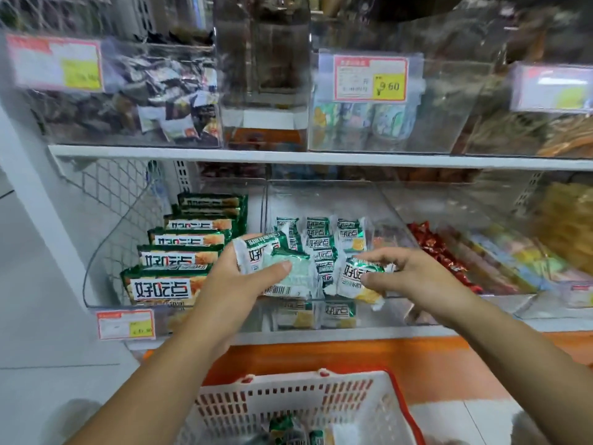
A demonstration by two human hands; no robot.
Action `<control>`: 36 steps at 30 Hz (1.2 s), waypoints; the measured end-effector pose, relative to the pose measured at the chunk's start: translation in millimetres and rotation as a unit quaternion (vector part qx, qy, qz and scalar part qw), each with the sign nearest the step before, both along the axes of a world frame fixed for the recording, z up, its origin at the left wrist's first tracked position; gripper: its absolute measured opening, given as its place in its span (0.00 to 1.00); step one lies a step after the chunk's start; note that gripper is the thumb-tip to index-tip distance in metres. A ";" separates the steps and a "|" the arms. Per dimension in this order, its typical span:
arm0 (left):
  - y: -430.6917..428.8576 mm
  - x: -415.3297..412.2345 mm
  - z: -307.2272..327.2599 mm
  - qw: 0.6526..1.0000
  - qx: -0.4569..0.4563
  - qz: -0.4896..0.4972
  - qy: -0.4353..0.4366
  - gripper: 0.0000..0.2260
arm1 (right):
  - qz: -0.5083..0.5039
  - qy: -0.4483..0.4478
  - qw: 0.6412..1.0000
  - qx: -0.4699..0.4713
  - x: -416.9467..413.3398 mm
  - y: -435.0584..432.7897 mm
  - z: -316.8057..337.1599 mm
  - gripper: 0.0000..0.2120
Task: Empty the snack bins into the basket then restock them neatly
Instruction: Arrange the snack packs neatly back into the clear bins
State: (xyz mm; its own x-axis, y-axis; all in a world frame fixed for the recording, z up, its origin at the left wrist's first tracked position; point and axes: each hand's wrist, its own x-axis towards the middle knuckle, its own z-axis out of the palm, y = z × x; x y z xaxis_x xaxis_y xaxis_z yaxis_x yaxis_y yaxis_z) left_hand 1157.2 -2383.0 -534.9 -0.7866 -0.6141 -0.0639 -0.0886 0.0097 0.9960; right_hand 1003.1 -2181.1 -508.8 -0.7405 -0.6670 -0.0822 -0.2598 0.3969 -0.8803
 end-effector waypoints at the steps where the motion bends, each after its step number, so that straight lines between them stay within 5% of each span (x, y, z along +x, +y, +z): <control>1: -0.9 -2.2 5.0 1.000 0.002 -0.005 0.013 0.41 | -0.008 0.028 1.000 0.005 -12.0 -5.3 6.3 0.12; 5: -10.5 -6.1 11.0 0.999 -0.023 -0.003 0.029 0.28 | -0.001 0.170 0.981 0.090 -67.8 -36.6 23.5 0.15; 9: -14.8 -4.8 7.5 0.998 -0.056 0.009 0.025 0.20 | 0.077 0.365 0.871 0.321 -117.5 -70.5 16.3 0.19; 12: -16.2 -8.3 3.9 0.998 -0.048 0.011 0.025 0.19 | 0.107 0.379 0.816 0.423 -132.6 -89.7 2.8 0.19; 18: -21.1 -11.2 1.0 0.999 -0.026 0.023 0.026 0.19 | 0.134 0.376 0.773 0.493 -153.7 -111.6 -26.5 0.23; 24: -21.1 -10.8 0.9 1.000 -0.020 0.011 0.022 0.21 | 0.114 0.400 0.784 0.460 -162.2 -112.9 -40.9 0.24; 27: -20.1 -10.5 2.0 0.999 -0.009 0.012 0.029 0.19 | 0.057 0.370 0.869 0.323 -141.0 -103.2 -22.7 0.21; 31: -13.5 -10.4 4.3 0.999 -0.003 -0.017 0.044 0.22 | 0.022 0.138 0.990 0.032 -54.9 -72.4 6.0 0.11; 36: -3.6 -7.4 1.5 0.997 0.003 -0.046 0.059 0.30 | 0.120 -0.056 0.991 -0.002 28.0 -57.7 5.8 0.18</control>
